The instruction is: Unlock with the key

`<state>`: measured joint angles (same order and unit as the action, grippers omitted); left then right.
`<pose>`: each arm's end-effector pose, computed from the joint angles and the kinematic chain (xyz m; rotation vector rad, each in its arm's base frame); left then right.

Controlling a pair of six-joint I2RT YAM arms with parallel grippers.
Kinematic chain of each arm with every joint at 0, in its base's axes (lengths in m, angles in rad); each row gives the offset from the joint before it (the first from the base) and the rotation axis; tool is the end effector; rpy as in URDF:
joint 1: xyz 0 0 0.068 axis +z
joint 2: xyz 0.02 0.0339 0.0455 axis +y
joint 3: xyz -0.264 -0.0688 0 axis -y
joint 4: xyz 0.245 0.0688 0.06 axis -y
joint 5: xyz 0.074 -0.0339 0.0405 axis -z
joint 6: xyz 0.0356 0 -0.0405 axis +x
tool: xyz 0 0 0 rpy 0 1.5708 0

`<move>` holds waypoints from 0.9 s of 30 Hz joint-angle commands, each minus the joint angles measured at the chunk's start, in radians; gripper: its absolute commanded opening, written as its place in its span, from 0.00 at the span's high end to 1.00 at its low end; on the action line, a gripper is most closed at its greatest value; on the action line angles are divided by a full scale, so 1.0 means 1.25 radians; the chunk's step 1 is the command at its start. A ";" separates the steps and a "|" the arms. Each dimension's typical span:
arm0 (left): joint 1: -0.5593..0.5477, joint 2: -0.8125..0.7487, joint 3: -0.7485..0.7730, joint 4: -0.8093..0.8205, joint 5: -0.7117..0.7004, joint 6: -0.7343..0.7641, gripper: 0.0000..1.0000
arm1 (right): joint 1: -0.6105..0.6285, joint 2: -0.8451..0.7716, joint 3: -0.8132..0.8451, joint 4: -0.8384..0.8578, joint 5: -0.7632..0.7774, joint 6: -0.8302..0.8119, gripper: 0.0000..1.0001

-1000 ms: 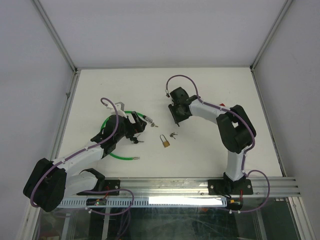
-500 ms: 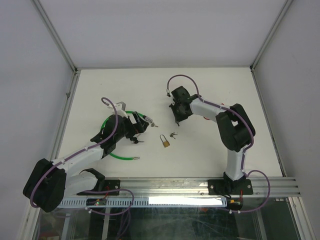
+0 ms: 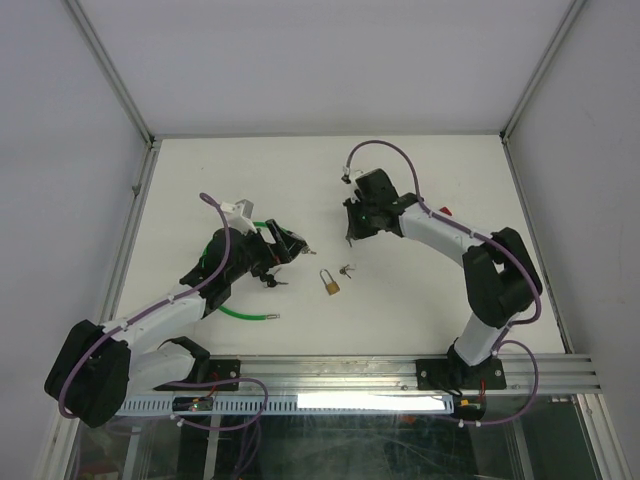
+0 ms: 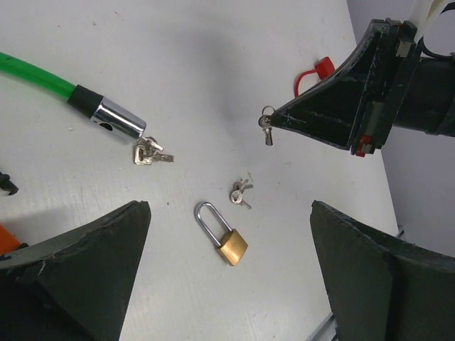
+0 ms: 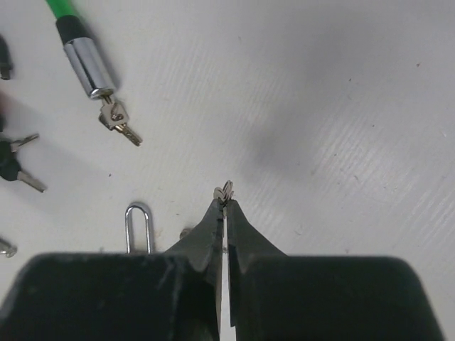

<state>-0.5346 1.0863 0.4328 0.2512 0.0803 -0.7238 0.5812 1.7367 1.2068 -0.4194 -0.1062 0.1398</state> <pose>0.1954 -0.1190 0.2029 -0.1417 2.0793 -0.8784 0.3064 0.2058 0.2129 -0.6042 2.4932 0.4181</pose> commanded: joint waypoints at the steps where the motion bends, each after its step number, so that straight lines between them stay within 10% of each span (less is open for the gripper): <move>1: 0.007 0.001 0.005 0.093 0.057 -0.030 0.01 | 0.000 -0.094 -0.050 0.101 -0.061 0.068 1.00; 10: 0.007 0.030 0.010 0.194 0.127 -0.060 0.05 | 0.002 -0.251 -0.242 0.381 -0.133 0.288 1.00; 27: 0.007 0.080 -0.006 0.184 0.103 -0.009 0.05 | 0.003 -0.318 -0.524 0.405 0.038 0.453 1.00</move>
<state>-0.5346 1.1744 0.4255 0.4198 0.2180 -0.7731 0.5823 1.3499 0.5747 0.0120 -0.1009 0.6361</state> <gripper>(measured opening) 0.943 0.008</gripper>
